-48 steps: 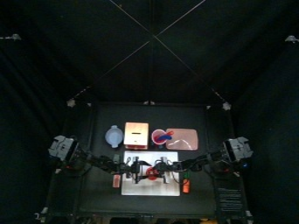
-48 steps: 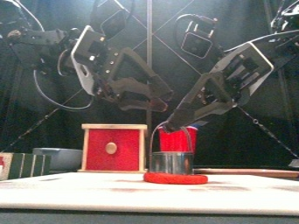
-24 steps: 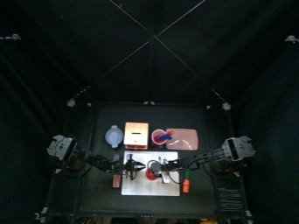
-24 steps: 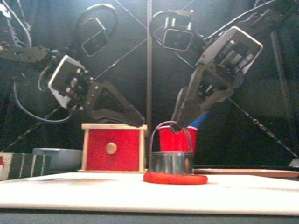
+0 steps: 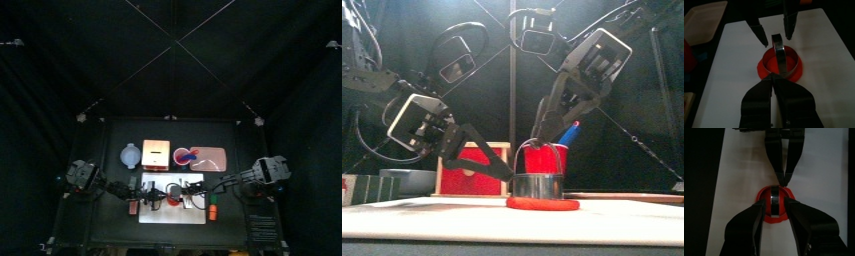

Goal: Get the cutter from the drawer then cut the dough then place the extra dough in the bowl
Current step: Cut the dough

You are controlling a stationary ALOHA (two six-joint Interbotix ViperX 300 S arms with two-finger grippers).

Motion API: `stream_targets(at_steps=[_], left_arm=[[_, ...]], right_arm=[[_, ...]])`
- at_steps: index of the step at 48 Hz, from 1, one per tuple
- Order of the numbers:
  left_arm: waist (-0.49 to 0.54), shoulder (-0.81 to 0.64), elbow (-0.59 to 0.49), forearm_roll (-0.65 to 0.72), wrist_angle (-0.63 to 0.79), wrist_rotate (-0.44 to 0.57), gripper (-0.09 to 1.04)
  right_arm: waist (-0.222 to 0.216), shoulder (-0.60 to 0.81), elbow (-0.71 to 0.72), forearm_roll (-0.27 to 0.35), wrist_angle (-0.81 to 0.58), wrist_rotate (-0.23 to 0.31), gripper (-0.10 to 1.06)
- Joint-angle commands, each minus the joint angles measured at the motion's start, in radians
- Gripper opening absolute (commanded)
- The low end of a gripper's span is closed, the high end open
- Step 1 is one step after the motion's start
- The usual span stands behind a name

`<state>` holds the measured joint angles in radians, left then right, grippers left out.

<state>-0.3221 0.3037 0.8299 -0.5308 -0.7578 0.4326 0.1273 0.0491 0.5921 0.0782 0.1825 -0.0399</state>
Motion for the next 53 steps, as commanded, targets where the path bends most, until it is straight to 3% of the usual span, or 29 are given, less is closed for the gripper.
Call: stream_targets(at_steps=[1, 47, 53], left_arm=[[-0.006, -0.002, -0.018, 0.0, 0.002, -0.002, 0.47], [-0.006, 0.06, -0.071, -0.006, 0.097, -0.002, 0.47], [-0.006, 0.06, -0.071, -0.006, 0.097, -0.002, 0.47]], right_arm=[[-0.006, -0.008, -0.029, -0.005, -0.005, 0.0, 0.74], [-0.006, 0.017, -0.038, -0.035, 0.023, -0.002, 0.71], [-0.006, 0.017, -0.04, -0.057, 0.051, 0.0, 0.64]])
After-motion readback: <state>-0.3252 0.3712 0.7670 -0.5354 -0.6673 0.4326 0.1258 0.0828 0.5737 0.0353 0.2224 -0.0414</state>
